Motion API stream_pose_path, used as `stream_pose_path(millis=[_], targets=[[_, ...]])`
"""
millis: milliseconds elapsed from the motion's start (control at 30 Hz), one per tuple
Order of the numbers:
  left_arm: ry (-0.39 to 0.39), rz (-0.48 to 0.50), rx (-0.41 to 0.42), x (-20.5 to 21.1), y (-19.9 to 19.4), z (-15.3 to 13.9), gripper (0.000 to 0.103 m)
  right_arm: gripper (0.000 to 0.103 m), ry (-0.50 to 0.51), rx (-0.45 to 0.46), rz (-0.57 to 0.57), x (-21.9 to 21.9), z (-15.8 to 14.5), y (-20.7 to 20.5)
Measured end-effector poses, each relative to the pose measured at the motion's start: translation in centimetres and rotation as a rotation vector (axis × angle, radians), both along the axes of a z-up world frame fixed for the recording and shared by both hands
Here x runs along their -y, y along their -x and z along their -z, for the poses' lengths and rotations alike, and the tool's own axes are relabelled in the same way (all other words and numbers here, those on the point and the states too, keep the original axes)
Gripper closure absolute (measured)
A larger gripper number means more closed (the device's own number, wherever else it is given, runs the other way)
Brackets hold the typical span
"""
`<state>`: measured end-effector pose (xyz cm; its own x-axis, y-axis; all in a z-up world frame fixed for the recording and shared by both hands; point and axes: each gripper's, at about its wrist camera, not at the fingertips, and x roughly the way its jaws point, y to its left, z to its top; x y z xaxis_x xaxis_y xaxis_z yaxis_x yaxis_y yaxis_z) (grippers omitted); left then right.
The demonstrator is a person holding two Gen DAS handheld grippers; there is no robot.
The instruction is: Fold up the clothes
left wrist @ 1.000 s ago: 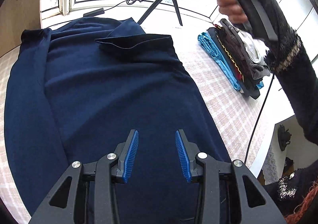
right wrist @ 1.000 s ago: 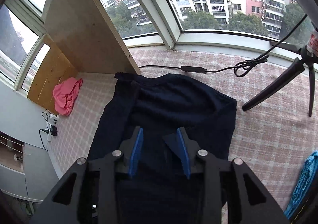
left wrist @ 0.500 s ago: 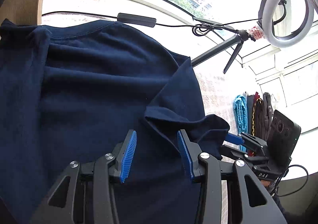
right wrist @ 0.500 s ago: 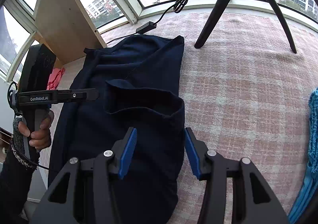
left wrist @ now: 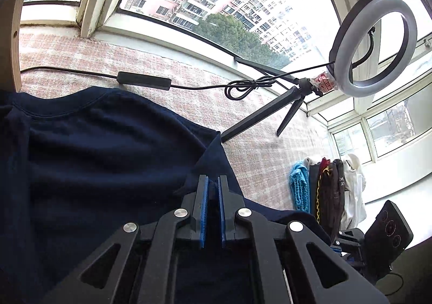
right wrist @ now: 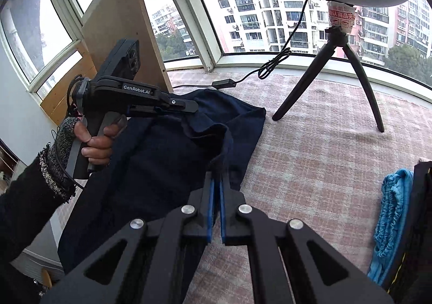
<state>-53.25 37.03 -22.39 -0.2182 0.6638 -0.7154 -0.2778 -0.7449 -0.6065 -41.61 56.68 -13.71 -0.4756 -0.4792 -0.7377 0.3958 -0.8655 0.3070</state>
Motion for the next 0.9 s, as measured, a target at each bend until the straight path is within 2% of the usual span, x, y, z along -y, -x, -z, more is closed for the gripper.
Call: stream_pose_path(millis=[67, 100, 133, 200, 233, 300, 333, 400, 500, 567, 633, 667, 767, 800, 900], targets=[[0.094, -0.016, 0.02, 1.5, -0.2, 1.4, 0.096, 0.097, -0.011, 0.026, -0.101, 1.8, 0.8, -1.0], [0.151, -0.031, 0.052, 2.3, -0.2, 2.4, 0.093, 0.097, -0.02, 0.074, -0.158, 2.9, 1.9, -1.4], [0.198, -0.047, 0.055, 3.0, -0.5, 2.8, 0.091, 0.09, -0.028, 0.132, -0.195, 3.5, 3.0, -1.7], [0.292, -0.08, 0.056, 4.5, -1.0, 3.5, 0.091, 0.089, -0.035, 0.234, -0.259, 4.6, 4.9, -2.1], [0.29, -0.077, 0.039, 4.7, -1.7, 3.0, 0.09, 0.089, -0.008, 0.246, -0.253, 4.1, 4.9, -1.8], [0.276, -0.069, 0.001, 5.0, -3.1, 2.0, 0.082, 0.085, 0.059, 0.238, -0.178, 2.3, 4.2, -0.2], [0.248, -0.055, -0.016, 4.9, -4.1, 1.5, 0.074, 0.08, 0.073, 0.22, -0.118, 1.3, 3.6, 1.2], [0.211, -0.038, -0.034, 3.9, -6.1, 1.0, 0.073, 0.075, 0.036, 0.168, 0.006, 0.2, 2.8, 4.5], [0.17, -0.023, -0.028, 2.8, -9.5, 1.3, 0.073, 0.075, -0.048, 0.144, 0.051, 1.6, 3.3, 10.2], [0.168, -0.02, -0.024, 2.3, -12.0, 1.7, 0.073, 0.075, -0.088, 0.178, 0.059, 3.1, 4.4, 13.6], [0.172, 0.029, -0.008, 1.6, -14.2, 2.4, 0.073, 0.075, -0.105, 0.235, 0.067, 4.4, 5.8, 15.8], [0.183, 0.049, 0.004, 1.5, -15.1, 2.9, 0.073, 0.075, -0.121, 0.256, 0.07, 5.1, 6.5, 16.7], [0.227, 0.077, 0.03, 1.2, -16.4, 4.6, 0.073, 0.075, -0.297, 0.241, 0.095, 6.6, 7.9, 17.3], [0.217, 0.069, 0.03, 1.5, -16.6, 4.9, 0.074, 0.075, -0.317, 0.236, 0.105, 6.7, 8.1, 17.4], [0.175, 0.059, 0.034, 2.1, -16.4, 5.1, 0.073, 0.075, -0.245, 0.205, 0.155, 5.3, 7.0, 17.0]])
